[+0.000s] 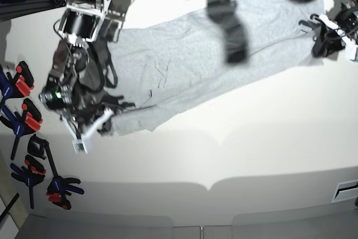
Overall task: Fold the T-shirt properly
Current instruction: 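Pull both held edges apart to stretch the grey shirt flat lengthwise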
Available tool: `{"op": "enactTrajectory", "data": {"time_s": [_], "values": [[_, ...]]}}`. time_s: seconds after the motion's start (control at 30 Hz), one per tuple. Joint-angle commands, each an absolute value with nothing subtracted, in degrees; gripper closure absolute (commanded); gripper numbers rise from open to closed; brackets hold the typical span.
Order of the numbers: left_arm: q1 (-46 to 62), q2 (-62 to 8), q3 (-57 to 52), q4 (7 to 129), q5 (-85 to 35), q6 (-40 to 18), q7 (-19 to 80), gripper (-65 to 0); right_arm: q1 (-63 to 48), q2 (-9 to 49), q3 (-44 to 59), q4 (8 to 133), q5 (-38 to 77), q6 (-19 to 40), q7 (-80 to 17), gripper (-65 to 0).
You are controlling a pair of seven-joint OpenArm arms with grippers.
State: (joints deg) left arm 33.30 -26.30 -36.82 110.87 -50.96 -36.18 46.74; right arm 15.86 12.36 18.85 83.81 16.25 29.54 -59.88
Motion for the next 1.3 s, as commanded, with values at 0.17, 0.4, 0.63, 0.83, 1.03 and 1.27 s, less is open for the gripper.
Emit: {"op": "enactTrajectory", "data": {"time_s": [0.17, 0.4, 0.63, 0.83, 1.03, 1.27], "values": [[36.86, -22.87, -37.36, 111.72, -50.37, -36.18, 45.36, 0.0, 11.57, 13.17, 26.11, 84.97, 24.97, 34.37, -61.63, 0.0], [37.34, -21.93, -37.47, 111.74, -50.26, -36.18, 48.47, 0.0, 7.20, 13.17, 27.53, 85.08, 26.37, 35.62, -62.22, 0.0], [37.32, -21.93, -37.47, 111.74, -41.01, -32.45, 48.10, 0.0, 5.67, 13.87, 27.55, 86.17, 25.74, 35.62, -62.24, 0.0], [37.30, -21.93, -37.47, 111.74, -40.51, -31.24, 47.90, 0.0, 5.67, 15.35, 28.77, 91.15, 25.76, 35.57, -63.77, 0.0], [37.32, -21.93, -37.71, 111.74, -40.49, -31.22, 47.97, 0.0, 5.63, 17.10, 30.17, 94.41, 26.74, 34.89, -65.52, 0.0], [37.34, -21.91, -40.75, 111.74, -40.51, -31.18, 48.93, 0.0, 5.48, 17.76, 31.75, 94.89, 33.32, 34.89, -69.97, 0.0]]}}
